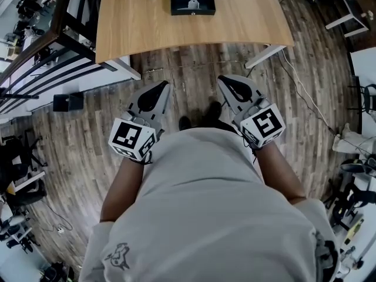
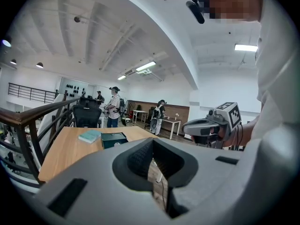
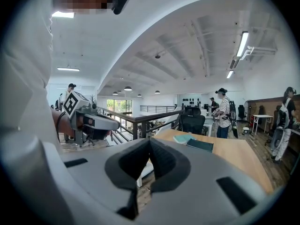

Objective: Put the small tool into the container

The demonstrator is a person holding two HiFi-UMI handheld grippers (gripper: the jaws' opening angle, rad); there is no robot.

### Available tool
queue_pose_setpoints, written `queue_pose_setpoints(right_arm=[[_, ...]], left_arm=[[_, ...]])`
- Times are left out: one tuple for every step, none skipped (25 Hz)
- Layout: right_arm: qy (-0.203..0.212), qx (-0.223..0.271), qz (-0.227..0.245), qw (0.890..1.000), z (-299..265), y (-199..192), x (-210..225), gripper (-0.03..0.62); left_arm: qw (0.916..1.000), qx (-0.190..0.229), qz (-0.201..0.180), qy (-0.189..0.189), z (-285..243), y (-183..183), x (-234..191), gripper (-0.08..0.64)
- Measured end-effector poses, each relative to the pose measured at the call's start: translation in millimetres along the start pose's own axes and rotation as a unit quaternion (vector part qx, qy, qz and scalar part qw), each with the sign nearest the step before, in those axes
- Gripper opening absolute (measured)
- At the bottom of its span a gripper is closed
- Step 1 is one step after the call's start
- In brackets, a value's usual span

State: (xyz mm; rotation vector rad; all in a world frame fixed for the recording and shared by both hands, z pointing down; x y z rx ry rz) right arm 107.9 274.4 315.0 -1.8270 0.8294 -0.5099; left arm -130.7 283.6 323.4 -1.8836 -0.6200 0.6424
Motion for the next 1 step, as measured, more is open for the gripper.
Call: queue_pose_setpoints(right_arm=[[0.001,0.0,0.0,1.0,-0.2,-0.7,-0.8,0.005]], left_arm=[[1.0,0.0,0.001,0.002,1.3,-0.9,-0.3,0.005]])
Point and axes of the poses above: the fingertips, and each gripper's own axes: z backward along the fingers, x to its right, y out of its top, the point moved 8 cm from there along z, backward along the fingers, and after that the axes turned 9 degrees about -x, right-handed, at the moved point
